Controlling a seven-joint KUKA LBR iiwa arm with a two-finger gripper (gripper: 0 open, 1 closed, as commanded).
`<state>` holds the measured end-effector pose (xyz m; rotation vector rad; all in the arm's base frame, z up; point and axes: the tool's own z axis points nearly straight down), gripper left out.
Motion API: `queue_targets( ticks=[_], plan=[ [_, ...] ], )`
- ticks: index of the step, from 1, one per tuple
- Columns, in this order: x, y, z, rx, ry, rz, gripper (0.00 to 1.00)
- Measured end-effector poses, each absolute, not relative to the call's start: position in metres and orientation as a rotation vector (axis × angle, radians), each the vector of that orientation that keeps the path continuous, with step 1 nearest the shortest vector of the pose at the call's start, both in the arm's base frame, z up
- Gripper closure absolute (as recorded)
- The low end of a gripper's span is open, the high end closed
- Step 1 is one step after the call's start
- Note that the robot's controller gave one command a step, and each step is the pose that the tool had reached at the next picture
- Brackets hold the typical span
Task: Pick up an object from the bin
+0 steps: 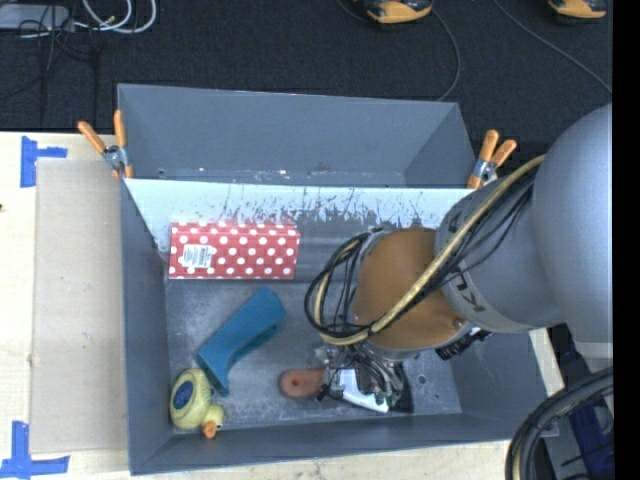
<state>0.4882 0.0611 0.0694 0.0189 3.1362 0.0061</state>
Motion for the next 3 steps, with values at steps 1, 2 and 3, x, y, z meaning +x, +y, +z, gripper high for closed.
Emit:
queue_targets(
  ticks=[1, 2, 3],
  plan=[
    [0.488, 0.061, 0.069, 0.020, 3.136, 0.006, 1.00],
    [0.497, 0.006, 0.069, -0.176, 3.133, 0.006, 1.00],
    [0.497, 0.006, 0.069, -0.175, 3.133, 0.006, 1.00]
  ],
)
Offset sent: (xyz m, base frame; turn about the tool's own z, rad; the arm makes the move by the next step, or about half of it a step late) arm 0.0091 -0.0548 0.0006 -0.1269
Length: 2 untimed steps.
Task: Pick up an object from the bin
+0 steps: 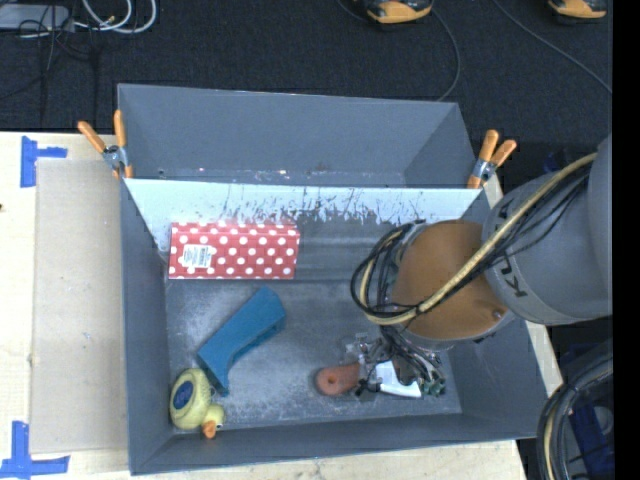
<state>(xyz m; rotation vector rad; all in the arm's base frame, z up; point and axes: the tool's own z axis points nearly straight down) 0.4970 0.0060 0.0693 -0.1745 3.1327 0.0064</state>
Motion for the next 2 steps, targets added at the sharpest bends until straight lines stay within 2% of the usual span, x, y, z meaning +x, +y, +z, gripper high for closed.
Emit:
queue_targets(
  ticks=[1, 2],
  plan=[
    [0.492, 0.008, 0.125, -0.184, 3.141, 0.007, 1.00],
    [0.517, 0.006, 0.154, -0.210, 3.129, 0.007, 1.00]
  ],
)
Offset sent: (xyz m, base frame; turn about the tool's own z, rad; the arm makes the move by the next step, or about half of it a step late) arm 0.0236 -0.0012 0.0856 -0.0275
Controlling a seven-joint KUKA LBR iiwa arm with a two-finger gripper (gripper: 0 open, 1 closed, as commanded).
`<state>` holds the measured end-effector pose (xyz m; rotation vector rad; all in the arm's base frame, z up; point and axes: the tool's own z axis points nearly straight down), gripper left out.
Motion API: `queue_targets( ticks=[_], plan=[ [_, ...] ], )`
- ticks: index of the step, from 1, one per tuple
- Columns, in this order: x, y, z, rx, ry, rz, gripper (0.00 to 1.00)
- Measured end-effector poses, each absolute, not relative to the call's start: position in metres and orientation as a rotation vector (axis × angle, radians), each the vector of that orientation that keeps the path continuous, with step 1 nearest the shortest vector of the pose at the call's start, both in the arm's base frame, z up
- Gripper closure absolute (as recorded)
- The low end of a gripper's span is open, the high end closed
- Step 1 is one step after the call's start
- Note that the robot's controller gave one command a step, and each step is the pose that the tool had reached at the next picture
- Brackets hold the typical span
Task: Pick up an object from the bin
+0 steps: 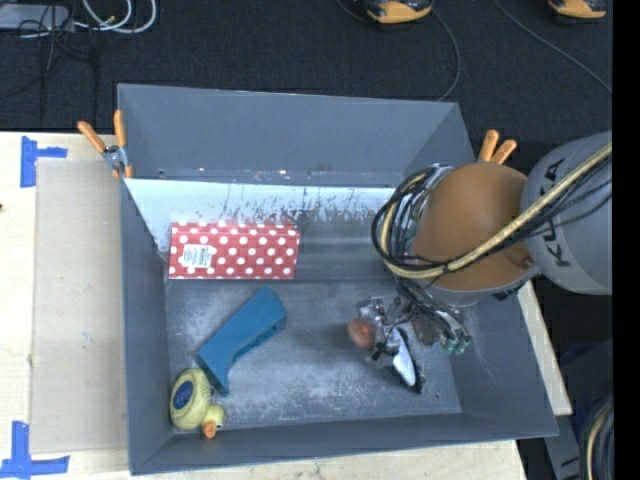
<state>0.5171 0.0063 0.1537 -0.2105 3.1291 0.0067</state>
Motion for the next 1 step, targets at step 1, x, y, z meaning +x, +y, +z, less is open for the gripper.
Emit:
queue_targets(
  ticks=[1],
  plan=[
    [0.5056, 0.0057, 0.1932, -0.115, 3.150, 0.008, 1.00]
  ],
)
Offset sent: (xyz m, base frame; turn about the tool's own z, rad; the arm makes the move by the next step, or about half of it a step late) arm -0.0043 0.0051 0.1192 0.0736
